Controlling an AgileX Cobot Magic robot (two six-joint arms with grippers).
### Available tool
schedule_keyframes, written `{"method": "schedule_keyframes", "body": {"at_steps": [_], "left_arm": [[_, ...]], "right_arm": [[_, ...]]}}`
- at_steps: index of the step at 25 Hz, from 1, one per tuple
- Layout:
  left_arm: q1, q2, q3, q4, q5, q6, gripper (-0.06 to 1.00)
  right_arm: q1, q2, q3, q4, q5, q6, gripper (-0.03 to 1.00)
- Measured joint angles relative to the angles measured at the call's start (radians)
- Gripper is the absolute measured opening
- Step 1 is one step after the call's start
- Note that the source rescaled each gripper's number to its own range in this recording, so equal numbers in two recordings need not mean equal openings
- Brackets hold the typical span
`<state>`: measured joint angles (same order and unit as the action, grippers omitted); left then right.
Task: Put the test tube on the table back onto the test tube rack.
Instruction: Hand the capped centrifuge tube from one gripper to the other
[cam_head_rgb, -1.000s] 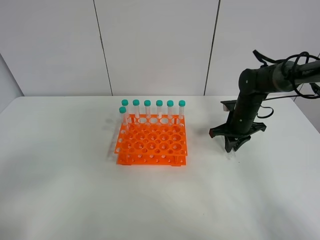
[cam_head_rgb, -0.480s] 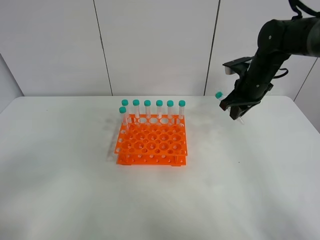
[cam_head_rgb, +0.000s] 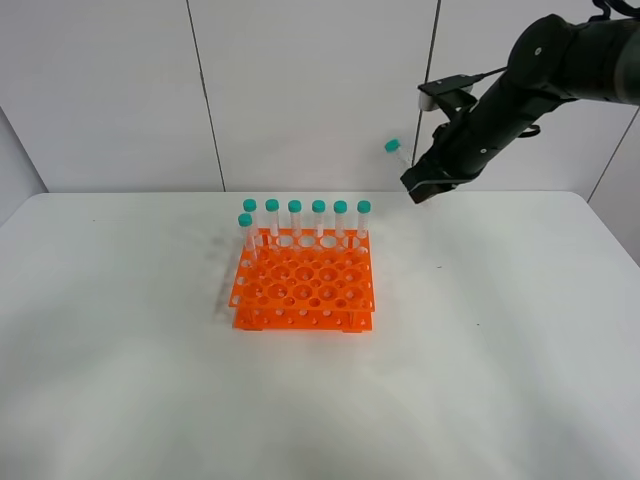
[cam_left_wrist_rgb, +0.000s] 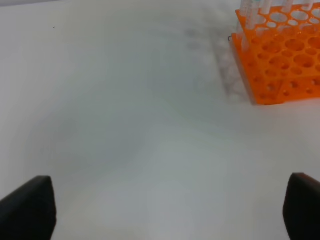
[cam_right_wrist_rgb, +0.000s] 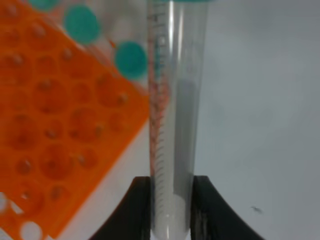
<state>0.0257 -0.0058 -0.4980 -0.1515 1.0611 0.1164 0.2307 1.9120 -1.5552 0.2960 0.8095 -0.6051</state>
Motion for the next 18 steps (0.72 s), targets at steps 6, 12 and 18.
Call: {"method": "schedule_keyframes", "body": {"at_steps": [6, 12, 18], "left_arm": [[0.000, 0.000, 0.003, 0.000, -0.001, 0.000, 1.00], [0.000, 0.000, 0.004, 0.000, -0.001, 0.000, 1.00], [0.000, 0.000, 0.004, 0.000, -0.001, 0.000, 1.00]], "right_arm": [[0.216, 0.000, 0.000, 0.012, -0.101, -0.122, 0.02], [0.382, -0.004, 0.025, -0.195, -0.112, -0.161, 0.02], [0.440, -0.017, 0.146, -0.510, -0.255, 0.125, 0.02]]}}
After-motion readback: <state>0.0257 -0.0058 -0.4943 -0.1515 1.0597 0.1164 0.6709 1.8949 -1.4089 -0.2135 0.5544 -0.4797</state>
